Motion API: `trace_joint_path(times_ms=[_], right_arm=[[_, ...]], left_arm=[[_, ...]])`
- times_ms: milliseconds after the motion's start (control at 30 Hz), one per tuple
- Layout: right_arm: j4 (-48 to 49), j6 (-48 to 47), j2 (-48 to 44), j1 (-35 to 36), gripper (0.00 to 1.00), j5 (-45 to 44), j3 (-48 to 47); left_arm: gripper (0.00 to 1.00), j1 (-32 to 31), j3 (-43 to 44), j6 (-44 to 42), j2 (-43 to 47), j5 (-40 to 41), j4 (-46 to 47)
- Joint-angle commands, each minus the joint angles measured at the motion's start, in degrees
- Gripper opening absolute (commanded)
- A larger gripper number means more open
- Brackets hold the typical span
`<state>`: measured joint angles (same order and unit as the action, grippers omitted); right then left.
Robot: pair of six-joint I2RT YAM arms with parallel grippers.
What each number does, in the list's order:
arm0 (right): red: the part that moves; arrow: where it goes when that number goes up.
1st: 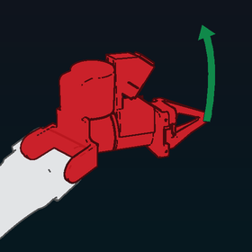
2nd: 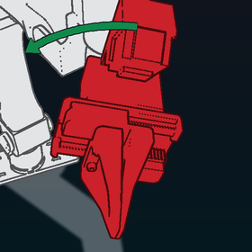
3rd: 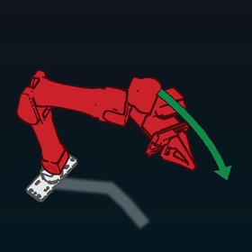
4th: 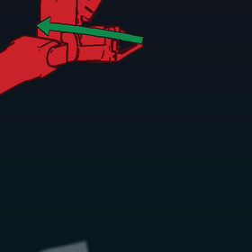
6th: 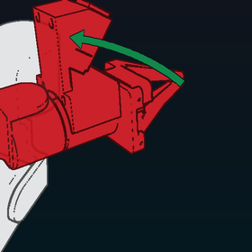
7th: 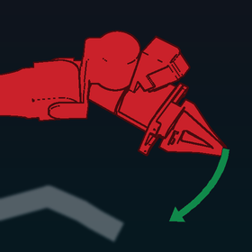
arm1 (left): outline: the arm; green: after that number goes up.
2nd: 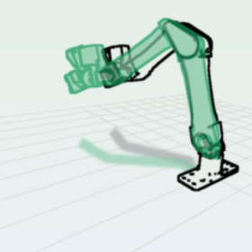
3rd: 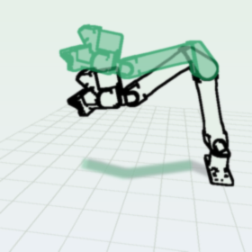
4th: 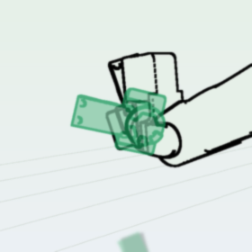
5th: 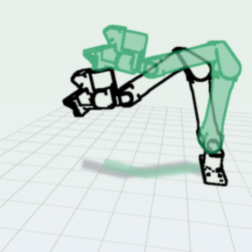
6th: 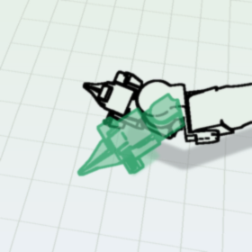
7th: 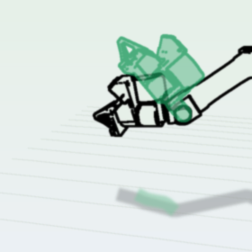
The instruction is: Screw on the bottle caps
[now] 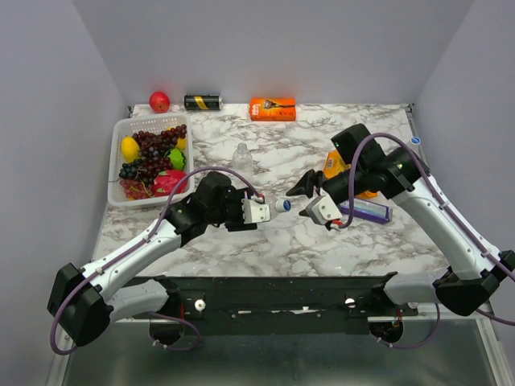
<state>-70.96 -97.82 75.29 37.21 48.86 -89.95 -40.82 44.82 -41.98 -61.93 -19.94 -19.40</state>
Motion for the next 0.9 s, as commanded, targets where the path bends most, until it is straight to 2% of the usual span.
trace_joint_path(times_ms=[0, 133, 467, 700, 733, 800, 833, 867], right_arm=[[-1.22, -6.77, -1.37, 1.46, 0.66, -1.14, 2.32], [4.16, -0.89, -0.49, 2.25, 0.64, -0.43, 2.33], [4.25, -2.20, 2.23, 3.39, 0.55, 0.80, 1.01], [3.37, -1.41, 3.64, 3.39, 0.32, 0.97, -0.31], [4.59, 1.38, 3.73, 3.39, 0.26, 0.97, -0.31], [8.53, 9.27, 3.99, 3.39, 0.20, 1.15, -0.14], [14.99, 20.36, 4.25, 3.39, 0.16, 0.45, 0.04], [18.80, 26.91, 4.60, 3.39, 0.15, -2.51, 0.65]], left_arm=[[0.00, 0.21, 1.68, 0.93, 0.15, -2.03, 1.64], [0.00, 0.21, 1.94, 1.37, -0.29, -2.20, 2.00], [0.00, 0.21, 2.99, 0.32, -1.44, -2.91, 1.91], [0.00, 0.30, 3.00, 1.11, -1.96, -3.00, 2.61], [0.00, 0.30, 2.91, 1.89, -1.88, -2.65, 2.78], [0.00, 0.30, 2.38, 3.82, -1.62, -1.25, 5.15], [0.00, 0.21, 2.03, 7.66, -1.35, 2.85, 6.90], [0.00, 0.21, 0.98, 10.92, -1.09, 5.24, 11.96]])
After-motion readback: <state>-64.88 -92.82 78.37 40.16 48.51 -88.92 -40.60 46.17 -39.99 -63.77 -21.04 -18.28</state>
